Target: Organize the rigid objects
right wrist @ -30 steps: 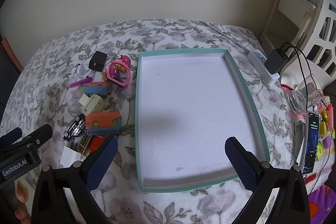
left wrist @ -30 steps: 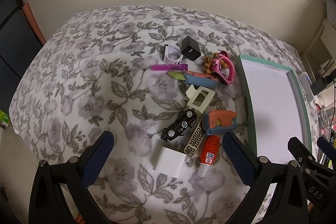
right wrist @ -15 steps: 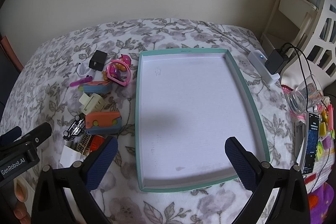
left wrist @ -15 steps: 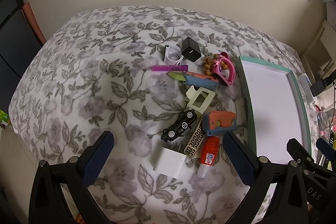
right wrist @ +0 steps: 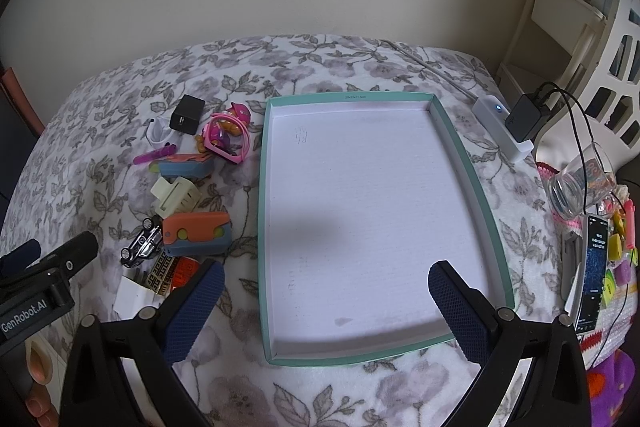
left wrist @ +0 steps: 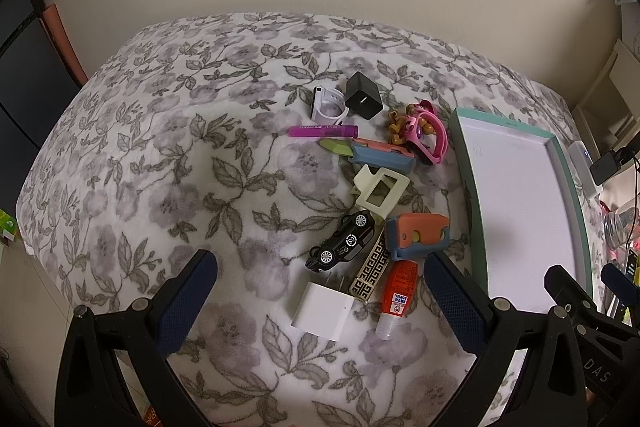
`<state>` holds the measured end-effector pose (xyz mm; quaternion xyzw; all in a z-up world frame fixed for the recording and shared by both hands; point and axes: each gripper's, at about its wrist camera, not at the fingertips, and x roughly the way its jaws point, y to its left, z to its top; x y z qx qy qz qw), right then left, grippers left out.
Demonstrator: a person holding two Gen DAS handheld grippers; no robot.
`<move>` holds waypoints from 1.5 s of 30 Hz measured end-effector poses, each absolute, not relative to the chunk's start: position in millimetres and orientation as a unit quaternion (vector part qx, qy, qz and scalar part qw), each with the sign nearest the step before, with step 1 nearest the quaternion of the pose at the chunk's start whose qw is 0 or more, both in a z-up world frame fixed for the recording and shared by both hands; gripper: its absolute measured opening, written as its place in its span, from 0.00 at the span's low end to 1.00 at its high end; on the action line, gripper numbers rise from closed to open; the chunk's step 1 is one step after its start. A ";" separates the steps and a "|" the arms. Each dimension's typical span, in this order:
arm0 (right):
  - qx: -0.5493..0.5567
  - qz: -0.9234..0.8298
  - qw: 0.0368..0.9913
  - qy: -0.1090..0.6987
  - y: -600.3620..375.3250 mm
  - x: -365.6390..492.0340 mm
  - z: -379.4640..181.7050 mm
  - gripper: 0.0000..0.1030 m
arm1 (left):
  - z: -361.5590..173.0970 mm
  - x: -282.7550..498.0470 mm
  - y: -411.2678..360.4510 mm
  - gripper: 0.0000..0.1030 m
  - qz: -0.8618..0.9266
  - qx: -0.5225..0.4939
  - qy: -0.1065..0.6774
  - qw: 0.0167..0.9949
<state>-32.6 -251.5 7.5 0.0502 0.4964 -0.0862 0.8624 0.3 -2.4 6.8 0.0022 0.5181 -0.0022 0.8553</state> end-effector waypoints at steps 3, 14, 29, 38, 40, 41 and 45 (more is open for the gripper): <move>0.050 -0.086 0.862 0.496 -251.4 -32.6 7.5 1.00 | 6.9 0.3 -2.2 1.00 -0.002 0.001 0.518 0.855; 0.050 -0.086 0.862 0.497 -250.9 -32.2 7.4 1.00 | 8.1 1.1 -3.4 1.00 -0.002 0.002 0.517 0.856; 0.053 -0.042 0.863 0.500 -234.9 -22.3 2.5 1.00 | -1.7 6.9 5.7 1.00 0.017 0.000 0.530 0.848; 0.060 0.015 0.844 0.533 -199.5 -1.8 -33.0 0.90 | -41.4 21.2 25.6 0.99 0.041 -0.028 0.592 0.804; 0.076 0.023 0.837 0.541 -197.9 0.5 -40.0 0.88 | -49.4 22.8 30.6 0.99 0.044 -0.043 0.606 0.793; 0.085 0.030 0.833 0.545 -197.6 1.3 -43.7 0.87 | -53.2 23.2 33.1 0.99 0.045 -0.051 0.612 0.788; 0.103 0.044 0.822 0.558 -192.2 4.8 -53.5 0.82 | -66.3 23.7 40.7 0.98 0.048 -0.073 0.633 0.769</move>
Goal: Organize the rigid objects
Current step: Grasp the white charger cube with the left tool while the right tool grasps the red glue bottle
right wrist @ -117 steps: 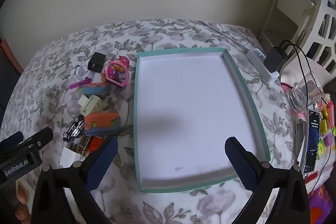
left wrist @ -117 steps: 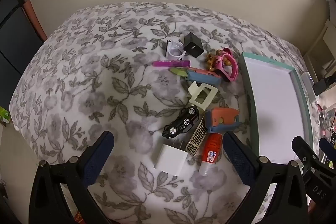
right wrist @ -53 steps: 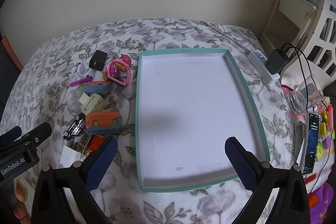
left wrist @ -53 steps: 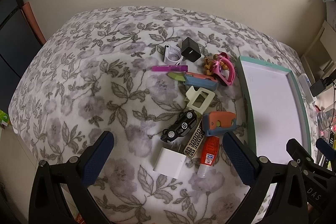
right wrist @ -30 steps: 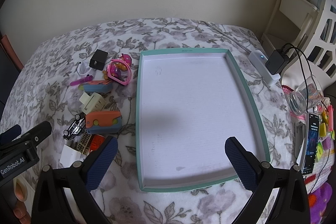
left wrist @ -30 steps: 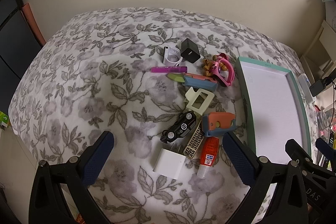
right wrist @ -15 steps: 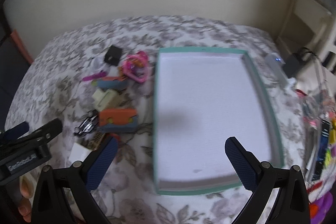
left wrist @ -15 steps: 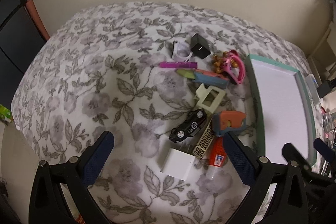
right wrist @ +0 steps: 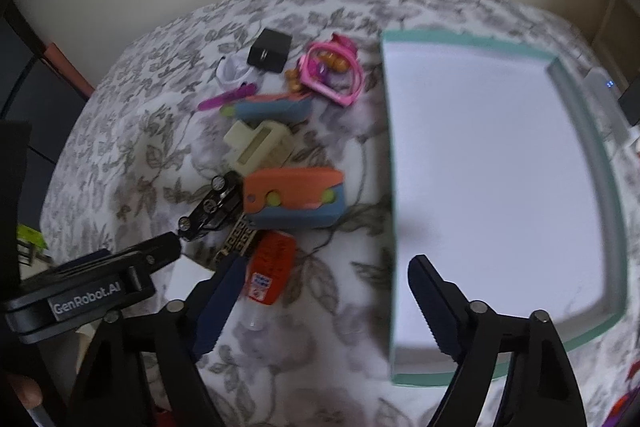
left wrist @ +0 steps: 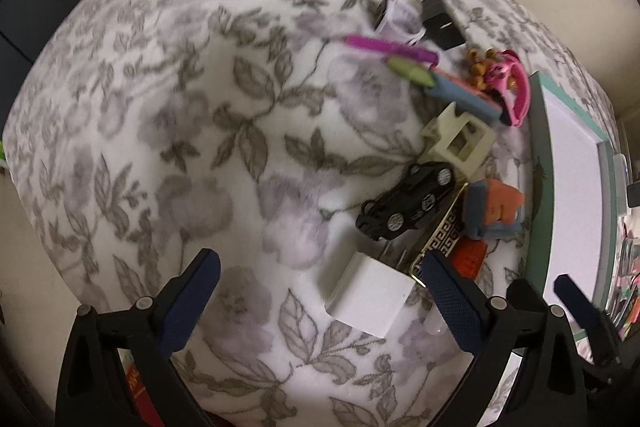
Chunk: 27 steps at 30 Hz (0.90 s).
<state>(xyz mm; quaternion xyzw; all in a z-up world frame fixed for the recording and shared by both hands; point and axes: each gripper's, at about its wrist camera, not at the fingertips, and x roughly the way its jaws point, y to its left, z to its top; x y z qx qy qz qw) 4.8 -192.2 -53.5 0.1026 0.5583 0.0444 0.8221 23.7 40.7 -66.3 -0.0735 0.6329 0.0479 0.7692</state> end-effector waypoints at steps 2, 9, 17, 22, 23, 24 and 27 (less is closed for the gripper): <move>0.100 0.048 0.821 0.560 -187.9 4.7 -56.2 0.82 | -70.0 22.2 44.1 0.98 0.046 -0.088 0.638 0.763; 0.084 0.066 0.820 0.562 -169.8 7.8 -60.2 0.77 | -73.6 20.8 57.4 0.98 0.064 -0.105 0.639 0.759; 0.070 0.079 0.810 0.577 -154.8 12.6 -75.5 0.61 | -75.1 18.4 69.5 0.98 0.068 -0.103 0.644 0.755; 0.066 0.080 0.805 0.584 -149.2 13.9 -82.7 0.48 | -77.0 22.3 64.4 0.98 0.070 -0.102 0.646 0.753; 0.065 0.081 0.805 0.585 -148.1 14.3 -83.8 0.47 | -77.0 21.9 64.4 0.98 0.069 -0.102 0.646 0.753; 0.063 0.080 0.805 0.585 -147.6 14.4 -84.6 0.43 | -76.6 21.6 64.1 0.98 0.068 -0.101 0.646 0.754; 0.063 0.081 0.803 0.587 -146.2 14.9 -87.0 0.39 | -75.9 22.0 61.2 0.98 0.065 -0.097 0.647 0.754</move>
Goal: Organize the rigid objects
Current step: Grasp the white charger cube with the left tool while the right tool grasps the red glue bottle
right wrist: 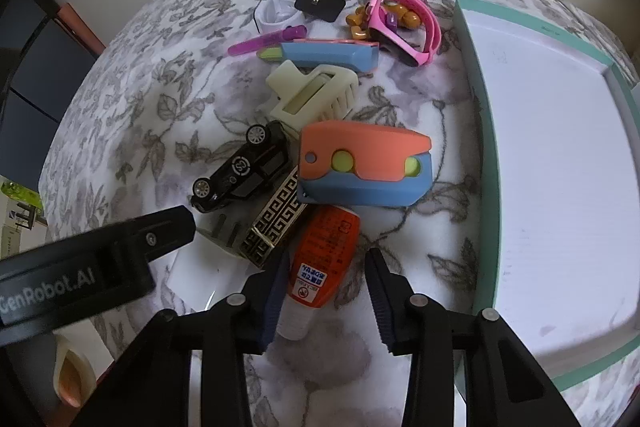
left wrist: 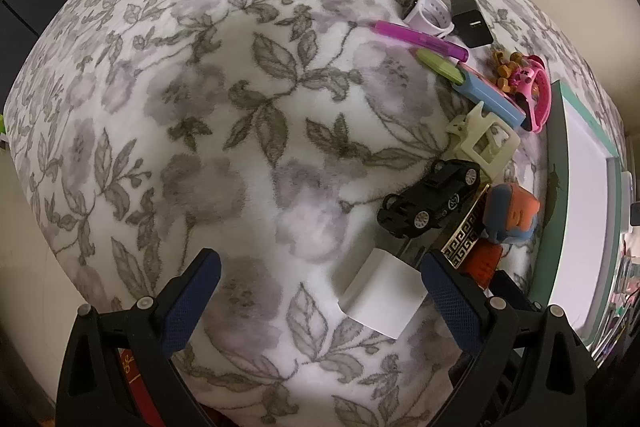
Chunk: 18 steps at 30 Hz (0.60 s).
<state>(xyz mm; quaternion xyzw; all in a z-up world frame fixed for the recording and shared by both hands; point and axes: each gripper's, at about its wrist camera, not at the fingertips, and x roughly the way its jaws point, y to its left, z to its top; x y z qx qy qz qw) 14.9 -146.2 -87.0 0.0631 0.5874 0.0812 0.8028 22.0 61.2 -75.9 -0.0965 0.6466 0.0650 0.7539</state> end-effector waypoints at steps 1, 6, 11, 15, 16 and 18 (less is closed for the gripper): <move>0.063 0.084 0.802 0.588 -146.1 14.9 -87.5 0.37 | -75.9 22.6 58.4 0.98 0.064 -0.095 0.647 0.754; 0.056 0.084 0.801 0.590 -144.4 13.3 -87.3 0.33 | -76.0 22.9 49.8 0.98 0.055 -0.090 0.650 0.752; 0.059 0.081 0.799 0.593 -148.5 10.3 -87.9 0.33 | -77.1 21.7 39.4 0.98 0.043 -0.083 0.655 0.750; 0.066 0.072 0.794 0.599 -157.9 4.7 -87.2 0.33 | -79.8 19.5 28.2 0.98 0.035 -0.073 0.656 0.750; 0.068 0.068 0.792 0.603 -160.2 3.6 -87.7 0.30 | -81.0 19.3 24.1 0.98 0.034 -0.070 0.657 0.750; 0.069 0.058 0.787 0.610 -164.1 1.0 -89.5 0.27 | -82.9 18.0 18.1 0.96 0.032 -0.064 0.659 0.749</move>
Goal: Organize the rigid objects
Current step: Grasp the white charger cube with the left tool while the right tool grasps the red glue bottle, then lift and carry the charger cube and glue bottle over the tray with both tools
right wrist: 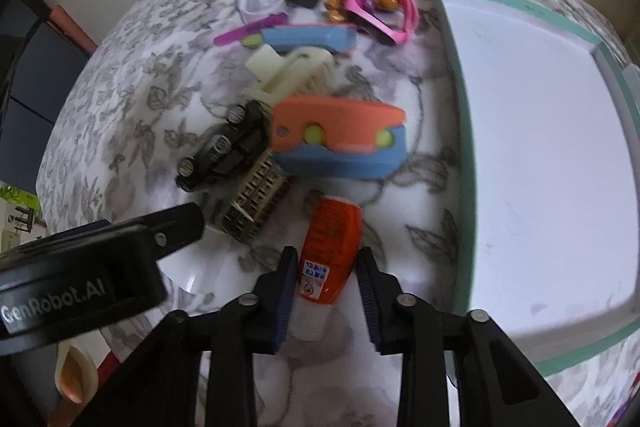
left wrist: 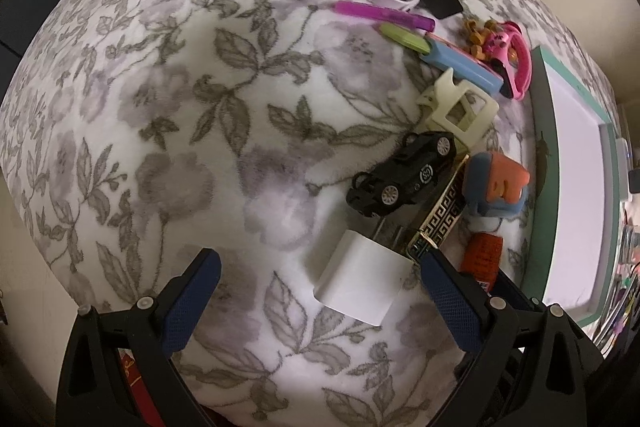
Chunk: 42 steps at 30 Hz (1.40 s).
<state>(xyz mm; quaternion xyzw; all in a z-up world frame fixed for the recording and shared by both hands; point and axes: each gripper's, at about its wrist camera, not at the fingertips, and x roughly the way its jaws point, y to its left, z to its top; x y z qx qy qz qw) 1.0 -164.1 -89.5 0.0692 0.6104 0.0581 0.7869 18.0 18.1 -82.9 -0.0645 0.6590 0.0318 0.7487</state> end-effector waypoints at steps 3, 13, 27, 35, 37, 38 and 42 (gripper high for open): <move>0.083 0.055 0.784 0.613 -171.8 -1.4 -89.7 0.26 | -89.8 17.5 6.7 0.83 0.025 -0.058 0.667 0.743; 0.094 0.051 0.780 0.616 -176.1 -4.6 -88.1 0.27 | -113.6 10.1 -33.1 0.51 -0.011 -0.037 0.692 0.721; 0.093 0.053 0.782 0.614 -176.5 -6.9 -86.1 0.25 | -102.2 15.2 -38.8 0.50 -0.001 -0.021 0.683 0.730; 0.099 0.060 0.789 0.603 -175.5 -6.5 -76.1 0.25 | -73.1 11.8 -25.3 0.48 0.000 -0.033 0.660 0.751; 0.100 0.061 0.794 0.597 -176.0 -6.8 -71.4 0.25 | -66.0 11.2 -25.0 0.48 0.001 -0.036 0.653 0.757; 0.101 0.061 0.795 0.595 -176.3 -6.7 -69.2 0.25 | -62.1 9.4 -22.9 0.48 0.001 -0.039 0.649 0.759; 0.107 0.059 0.802 0.585 -180.2 -6.5 -61.7 0.25 | -44.6 10.8 -15.5 0.46 0.006 -0.049 0.632 0.774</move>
